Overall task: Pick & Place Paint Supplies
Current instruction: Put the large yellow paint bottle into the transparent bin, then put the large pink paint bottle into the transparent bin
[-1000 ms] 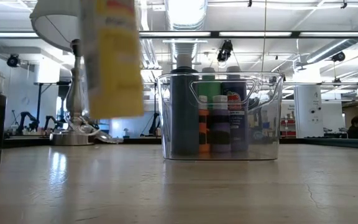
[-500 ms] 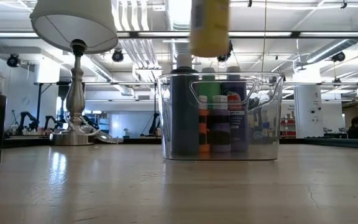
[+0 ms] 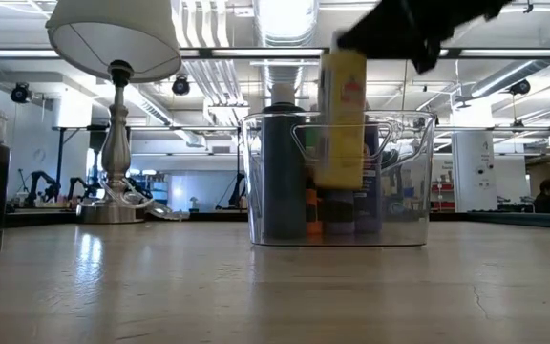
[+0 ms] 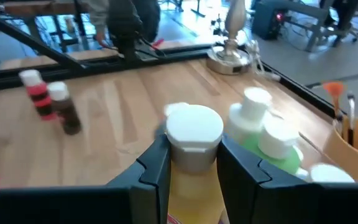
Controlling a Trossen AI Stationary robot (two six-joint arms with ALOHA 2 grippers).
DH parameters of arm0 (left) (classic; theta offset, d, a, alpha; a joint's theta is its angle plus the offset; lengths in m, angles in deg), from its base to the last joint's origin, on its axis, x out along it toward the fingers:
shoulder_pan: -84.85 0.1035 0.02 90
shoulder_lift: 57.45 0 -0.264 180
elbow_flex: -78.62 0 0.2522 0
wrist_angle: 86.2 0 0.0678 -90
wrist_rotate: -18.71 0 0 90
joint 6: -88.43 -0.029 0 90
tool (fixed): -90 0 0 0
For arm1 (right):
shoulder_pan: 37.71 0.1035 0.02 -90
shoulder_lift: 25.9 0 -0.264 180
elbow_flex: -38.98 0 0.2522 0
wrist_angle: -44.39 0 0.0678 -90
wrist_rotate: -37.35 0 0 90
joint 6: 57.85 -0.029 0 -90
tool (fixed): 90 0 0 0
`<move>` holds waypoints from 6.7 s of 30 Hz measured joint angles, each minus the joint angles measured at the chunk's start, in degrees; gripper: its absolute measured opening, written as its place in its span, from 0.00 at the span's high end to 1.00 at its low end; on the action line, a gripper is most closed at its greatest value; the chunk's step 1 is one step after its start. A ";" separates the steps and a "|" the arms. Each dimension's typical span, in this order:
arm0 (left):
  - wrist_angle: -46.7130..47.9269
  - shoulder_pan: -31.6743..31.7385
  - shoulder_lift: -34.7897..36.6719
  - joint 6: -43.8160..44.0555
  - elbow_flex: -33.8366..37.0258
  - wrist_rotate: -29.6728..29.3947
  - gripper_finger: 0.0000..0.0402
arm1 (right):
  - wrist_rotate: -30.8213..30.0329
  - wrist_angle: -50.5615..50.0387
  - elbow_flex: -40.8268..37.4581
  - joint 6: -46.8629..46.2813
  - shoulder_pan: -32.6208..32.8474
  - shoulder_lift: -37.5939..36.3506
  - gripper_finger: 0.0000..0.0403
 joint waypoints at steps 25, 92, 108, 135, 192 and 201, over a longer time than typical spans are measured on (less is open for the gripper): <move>-0.07 0.00 0.01 -0.02 0.00 0.00 0.45 | 4.07 12.56 -4.92 -1.28 -5.65 9.23 0.77; -6.47 -43.92 -18.68 4.02 -0.26 -38.55 0.52 | 8.41 -8.30 -6.32 2.07 10.42 -14.15 0.79; -6.38 -52.68 -33.93 18.40 -0.39 -37.59 0.52 | 8.37 -8.18 -6.32 1.22 10.42 -14.15 0.69; -6.54 -52.19 -43.01 34.73 -0.07 -30.21 0.52 | 8.37 -8.10 -6.34 -1.34 10.42 -14.15 0.73; -12.94 -40.80 -45.68 36.89 8.23 -23.87 0.12 | 8.39 -8.19 -6.34 -1.30 10.40 -14.15 0.63; -17.44 -38.91 -45.66 34.93 11.87 -22.27 0.12 | 8.39 -8.20 -6.34 -1.12 10.40 -14.15 0.67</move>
